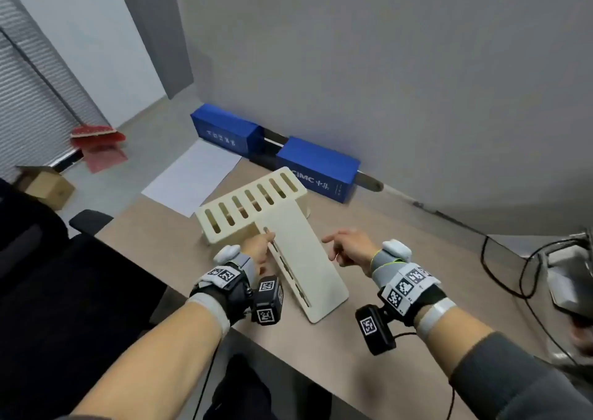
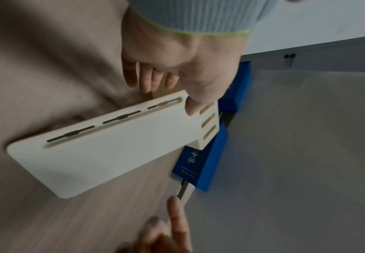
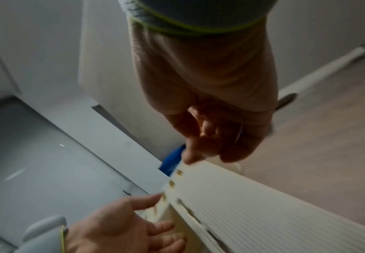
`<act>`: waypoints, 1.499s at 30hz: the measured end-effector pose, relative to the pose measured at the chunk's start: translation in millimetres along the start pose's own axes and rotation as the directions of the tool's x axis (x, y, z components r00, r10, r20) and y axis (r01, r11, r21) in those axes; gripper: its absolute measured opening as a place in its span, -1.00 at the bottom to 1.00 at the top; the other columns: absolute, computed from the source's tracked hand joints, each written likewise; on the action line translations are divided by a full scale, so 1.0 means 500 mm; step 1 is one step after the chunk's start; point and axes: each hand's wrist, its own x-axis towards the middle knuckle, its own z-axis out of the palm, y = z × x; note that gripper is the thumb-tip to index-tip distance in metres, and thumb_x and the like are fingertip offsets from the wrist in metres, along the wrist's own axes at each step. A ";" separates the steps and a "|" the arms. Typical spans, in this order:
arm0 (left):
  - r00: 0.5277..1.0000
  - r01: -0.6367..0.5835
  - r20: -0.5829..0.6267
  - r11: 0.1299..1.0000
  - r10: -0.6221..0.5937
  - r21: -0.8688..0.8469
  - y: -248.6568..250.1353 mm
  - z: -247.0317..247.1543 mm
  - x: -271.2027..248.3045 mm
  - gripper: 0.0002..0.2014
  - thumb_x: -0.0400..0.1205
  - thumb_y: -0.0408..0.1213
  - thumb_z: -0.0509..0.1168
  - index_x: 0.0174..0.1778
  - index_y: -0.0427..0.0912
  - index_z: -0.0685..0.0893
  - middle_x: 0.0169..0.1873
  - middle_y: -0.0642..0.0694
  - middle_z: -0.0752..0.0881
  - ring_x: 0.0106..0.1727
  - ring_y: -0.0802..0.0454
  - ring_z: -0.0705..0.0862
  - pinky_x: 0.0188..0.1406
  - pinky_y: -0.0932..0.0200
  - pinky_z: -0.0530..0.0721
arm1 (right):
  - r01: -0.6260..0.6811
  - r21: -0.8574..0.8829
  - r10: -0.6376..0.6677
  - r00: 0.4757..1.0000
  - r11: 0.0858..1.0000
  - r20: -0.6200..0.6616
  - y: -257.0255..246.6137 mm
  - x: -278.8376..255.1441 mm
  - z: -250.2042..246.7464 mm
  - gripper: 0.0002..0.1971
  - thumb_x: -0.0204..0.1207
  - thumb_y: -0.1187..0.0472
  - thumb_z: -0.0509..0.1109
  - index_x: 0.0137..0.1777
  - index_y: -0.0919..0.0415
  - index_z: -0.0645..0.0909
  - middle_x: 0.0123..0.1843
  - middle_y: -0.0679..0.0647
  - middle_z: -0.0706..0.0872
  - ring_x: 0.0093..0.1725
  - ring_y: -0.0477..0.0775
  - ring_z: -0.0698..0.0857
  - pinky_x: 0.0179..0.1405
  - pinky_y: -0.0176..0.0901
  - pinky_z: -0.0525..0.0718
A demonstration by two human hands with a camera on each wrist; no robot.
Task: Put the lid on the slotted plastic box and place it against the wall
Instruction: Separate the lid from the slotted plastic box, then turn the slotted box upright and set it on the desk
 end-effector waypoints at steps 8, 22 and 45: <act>0.989 0.113 0.096 0.993 -0.110 -0.028 -0.009 0.050 0.097 -0.50 0.67 -0.11 0.34 0.41 -0.41 0.58 0.17 -0.19 0.67 -0.10 -0.15 0.70 -0.05 0.12 0.68 | -0.212 0.086 0.220 0.972 0.973 -0.087 0.091 0.022 -0.021 -0.72 0.59 0.17 0.20 0.19 0.15 0.66 -0.01 0.10 0.71 -0.10 0.04 0.64 -0.30 -0.21 0.37; 0.931 -0.012 0.365 1.000 0.015 -0.009 0.020 0.224 0.066 -0.94 0.67 -0.37 0.34 -0.08 -0.26 0.69 -0.51 -0.03 0.77 -0.45 0.02 0.72 -0.44 0.22 0.61 | -0.167 0.240 0.256 0.875 0.956 -0.411 0.225 0.021 -0.083 -0.90 0.40 0.10 0.41 -0.14 0.06 0.71 -0.15 0.08 0.81 -0.15 0.16 0.76 0.12 0.21 0.75; 0.882 -0.330 -0.286 0.925 0.374 0.189 0.200 0.019 0.136 -0.46 0.50 -0.18 0.43 0.42 -0.11 0.56 0.23 -0.07 0.66 0.08 -0.13 0.69 0.19 0.06 0.61 | -0.620 0.240 0.603 0.478 0.747 -0.639 0.381 0.060 -0.173 -0.28 0.18 -0.10 0.27 0.37 0.20 0.49 0.38 0.30 0.57 0.34 0.39 0.59 0.37 0.17 0.55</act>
